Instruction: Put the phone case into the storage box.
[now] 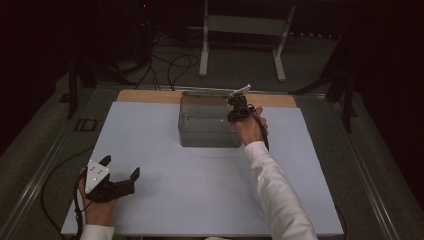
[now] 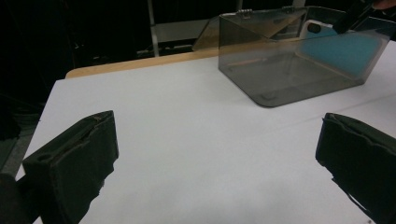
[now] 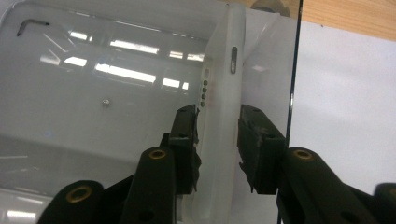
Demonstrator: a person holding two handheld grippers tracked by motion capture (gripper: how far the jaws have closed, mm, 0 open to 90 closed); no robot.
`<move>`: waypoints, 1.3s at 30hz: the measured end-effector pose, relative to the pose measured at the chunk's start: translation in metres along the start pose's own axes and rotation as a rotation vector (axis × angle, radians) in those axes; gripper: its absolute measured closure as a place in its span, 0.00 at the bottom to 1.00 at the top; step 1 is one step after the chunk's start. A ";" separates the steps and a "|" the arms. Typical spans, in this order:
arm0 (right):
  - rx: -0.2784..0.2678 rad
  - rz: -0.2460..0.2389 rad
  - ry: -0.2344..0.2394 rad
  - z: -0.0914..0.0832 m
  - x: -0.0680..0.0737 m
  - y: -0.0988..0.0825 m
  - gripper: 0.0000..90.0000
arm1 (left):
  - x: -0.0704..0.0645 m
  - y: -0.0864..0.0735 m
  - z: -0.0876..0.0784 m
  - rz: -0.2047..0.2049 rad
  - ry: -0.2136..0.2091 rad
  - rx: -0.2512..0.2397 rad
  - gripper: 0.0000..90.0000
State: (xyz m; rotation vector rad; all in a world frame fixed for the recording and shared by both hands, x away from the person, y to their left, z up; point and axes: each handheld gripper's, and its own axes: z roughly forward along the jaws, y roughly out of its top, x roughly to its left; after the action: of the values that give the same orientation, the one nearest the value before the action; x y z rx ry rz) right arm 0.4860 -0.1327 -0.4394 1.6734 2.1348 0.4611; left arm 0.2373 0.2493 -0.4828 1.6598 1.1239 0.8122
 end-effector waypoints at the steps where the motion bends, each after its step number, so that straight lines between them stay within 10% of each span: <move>1: -0.002 -0.005 -0.001 -0.001 0.000 0.000 0.75 | 0.000 0.000 0.000 0.001 0.000 0.000 0.00; 23: -0.117 -0.115 0.059 -0.027 -0.008 -0.007 0.45 | 0.000 0.000 0.000 -0.001 -0.002 0.001 0.00; 39: -0.299 -0.139 0.227 -0.048 -0.020 -0.039 0.16 | 0.000 0.001 0.000 -0.005 -0.006 0.000 0.00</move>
State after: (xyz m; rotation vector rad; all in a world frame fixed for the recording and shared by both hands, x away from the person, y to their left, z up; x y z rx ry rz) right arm 0.4340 -0.1618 -0.4146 1.3517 2.1884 0.9155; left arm 0.2377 0.2488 -0.4823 1.6579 1.1239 0.8036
